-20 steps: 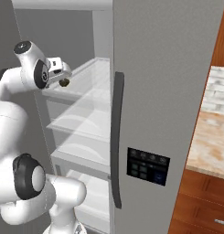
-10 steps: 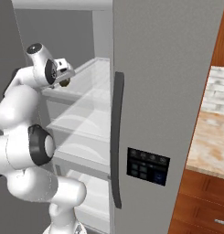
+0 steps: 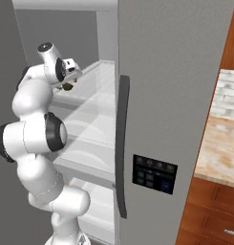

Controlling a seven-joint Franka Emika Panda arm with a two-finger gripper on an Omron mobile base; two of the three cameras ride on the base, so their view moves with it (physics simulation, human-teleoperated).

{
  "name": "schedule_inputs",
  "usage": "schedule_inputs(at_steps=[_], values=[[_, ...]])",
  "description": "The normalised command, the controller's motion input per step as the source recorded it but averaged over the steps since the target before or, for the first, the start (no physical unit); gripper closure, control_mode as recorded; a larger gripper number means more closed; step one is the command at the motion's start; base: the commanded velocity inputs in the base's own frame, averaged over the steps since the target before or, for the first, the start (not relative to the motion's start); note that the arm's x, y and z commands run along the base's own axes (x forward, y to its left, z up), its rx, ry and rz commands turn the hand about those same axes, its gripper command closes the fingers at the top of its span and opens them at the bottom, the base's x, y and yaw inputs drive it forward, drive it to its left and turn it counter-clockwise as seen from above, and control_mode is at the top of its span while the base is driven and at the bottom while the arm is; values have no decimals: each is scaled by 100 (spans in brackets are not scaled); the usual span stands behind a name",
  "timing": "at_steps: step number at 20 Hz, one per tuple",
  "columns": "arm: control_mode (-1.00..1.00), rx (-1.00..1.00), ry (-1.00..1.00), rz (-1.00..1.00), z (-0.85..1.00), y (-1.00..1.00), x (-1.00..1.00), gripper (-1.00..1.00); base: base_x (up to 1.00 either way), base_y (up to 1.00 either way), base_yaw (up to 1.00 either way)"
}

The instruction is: Pick the banana and kiwi from the fridge and place them on the plate next to the blender to make a fruit smoothie.

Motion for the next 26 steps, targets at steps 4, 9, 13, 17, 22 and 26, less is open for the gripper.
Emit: schedule_inputs(at_steps=[4,9,13,17,22,26], values=[[-100,0,0,0,-46,-1,-3,100,0,0,0],[-100,2,-8,-2,-20,-7,-49,100,0,0,0],[-100,16,-22,-9,7,-53,-100,100,0,0,0],[-100,22,-10,-7,1,-62,-100,100,0,0,0],[-100,22,-8,-13,-18,-44,-100,100,0,0,0],[-100,18,0,-14,-2,-23,-100,100,0,0,0]])
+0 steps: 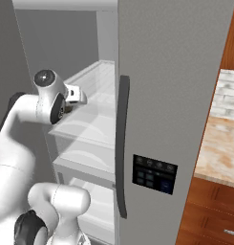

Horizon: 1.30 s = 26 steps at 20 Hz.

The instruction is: Pick the banana and kiwi from the fridge and place them on the plate next to the blender to make a fruit smoothie.

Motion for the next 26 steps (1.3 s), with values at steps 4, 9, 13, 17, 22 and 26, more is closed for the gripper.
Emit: schedule_inputs(at_steps=[4,9,13,17,22,26], values=[[-100,15,0,-14,0,-13,-100,100,0,0,0],[-100,12,2,-11,-1,0,-87,100,0,0,0],[-100,11,2,-8,-10,-14,-58,100,0,0,0],[-100,2,4,-8,-16,-7,-40,100,0,0,0],[100,0,0,0,0,0,0,100,-73,-1,-6],[100,0,0,0,0,0,0,100,-82,0,0]])
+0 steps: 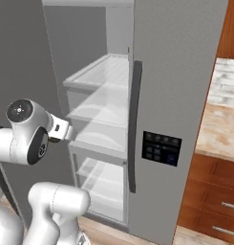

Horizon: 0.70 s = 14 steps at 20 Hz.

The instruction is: Pick the banana and kiwi from the fridge and place them on the plate next to the blender to make a fruit smoothie.

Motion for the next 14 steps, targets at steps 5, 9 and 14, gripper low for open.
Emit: schedule_inputs(at_steps=[5,9,14], values=[[100,0,0,0,0,0,0,100,-71,17,10],[100,0,0,0,0,0,0,100,-57,50,34],[100,0,0,0,0,0,0,100,-58,50,41]])
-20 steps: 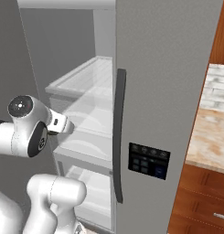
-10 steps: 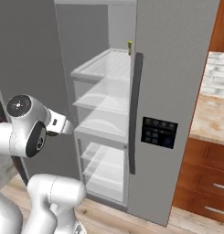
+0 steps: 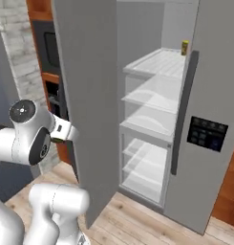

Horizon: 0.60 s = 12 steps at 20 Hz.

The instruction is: Pick the banana and kiwi from the fridge and place them on the plate next to the blender to make a fruit smoothie.

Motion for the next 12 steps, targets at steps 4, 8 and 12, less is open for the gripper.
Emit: schedule_inputs(at_steps=[4,8,12], values=[[100,0,0,0,0,0,0,100,-52,66,46],[100,0,0,0,0,0,0,100,-32,87,50],[100,0,0,0,0,0,0,100,-33,78,51]])
